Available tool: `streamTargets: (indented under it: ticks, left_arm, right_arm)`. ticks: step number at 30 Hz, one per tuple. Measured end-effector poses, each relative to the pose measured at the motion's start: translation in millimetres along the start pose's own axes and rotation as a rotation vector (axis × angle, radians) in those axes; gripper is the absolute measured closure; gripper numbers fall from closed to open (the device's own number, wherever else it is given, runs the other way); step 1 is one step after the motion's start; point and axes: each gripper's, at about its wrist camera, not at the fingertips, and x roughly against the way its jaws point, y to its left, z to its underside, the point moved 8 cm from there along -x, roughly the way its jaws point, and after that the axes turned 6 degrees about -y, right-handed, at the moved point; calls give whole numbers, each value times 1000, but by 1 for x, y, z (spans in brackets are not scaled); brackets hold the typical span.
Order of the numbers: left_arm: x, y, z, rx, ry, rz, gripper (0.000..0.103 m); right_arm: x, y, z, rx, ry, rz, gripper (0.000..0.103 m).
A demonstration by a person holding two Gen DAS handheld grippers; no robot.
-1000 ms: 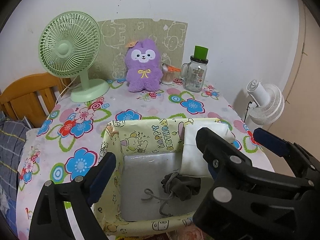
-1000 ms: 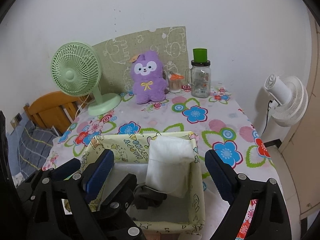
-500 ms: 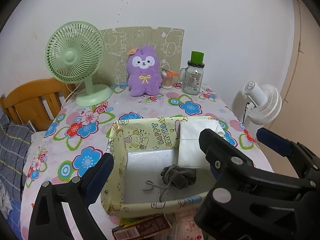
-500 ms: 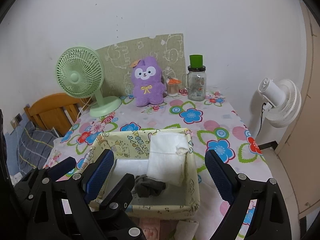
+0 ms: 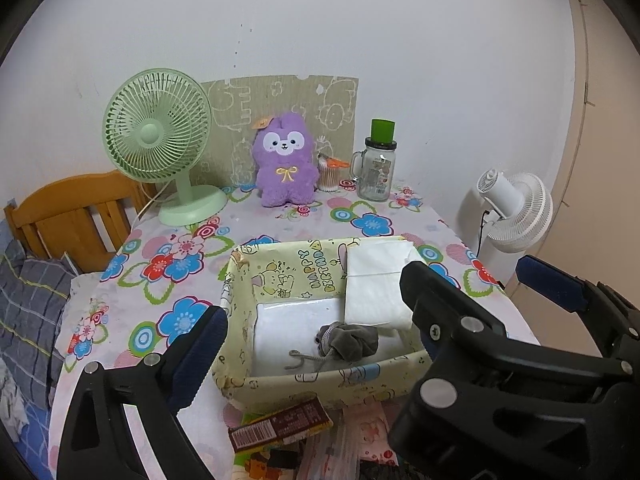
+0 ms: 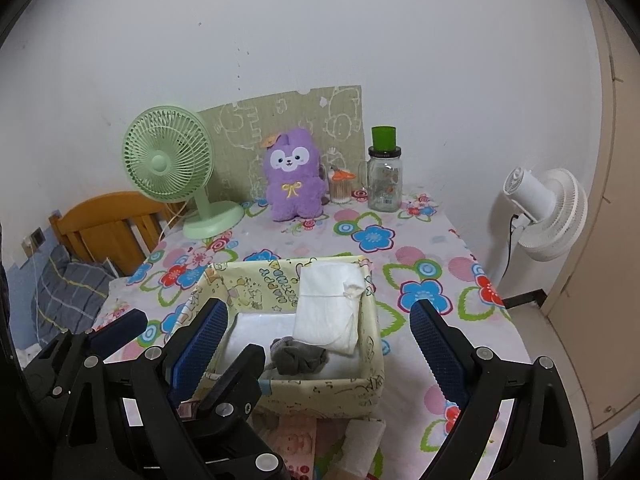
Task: Organize soft objects
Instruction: 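Lower and release the grey item with the left tool while the right tool releases the towel, then move both tools back toward the remaining items beside the fabric box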
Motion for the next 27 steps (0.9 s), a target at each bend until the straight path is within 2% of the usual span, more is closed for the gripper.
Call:
streamTargets:
  ticks: [17,27]
  left_arm:
    - [37,-14,7,-36,-54,23,5]
    - [53,-13,21,-39,-63,28,5]
  right_arm:
    - [38,4,7,29,-30,33,8]
    - [52,11,20,36,-34,14,8]
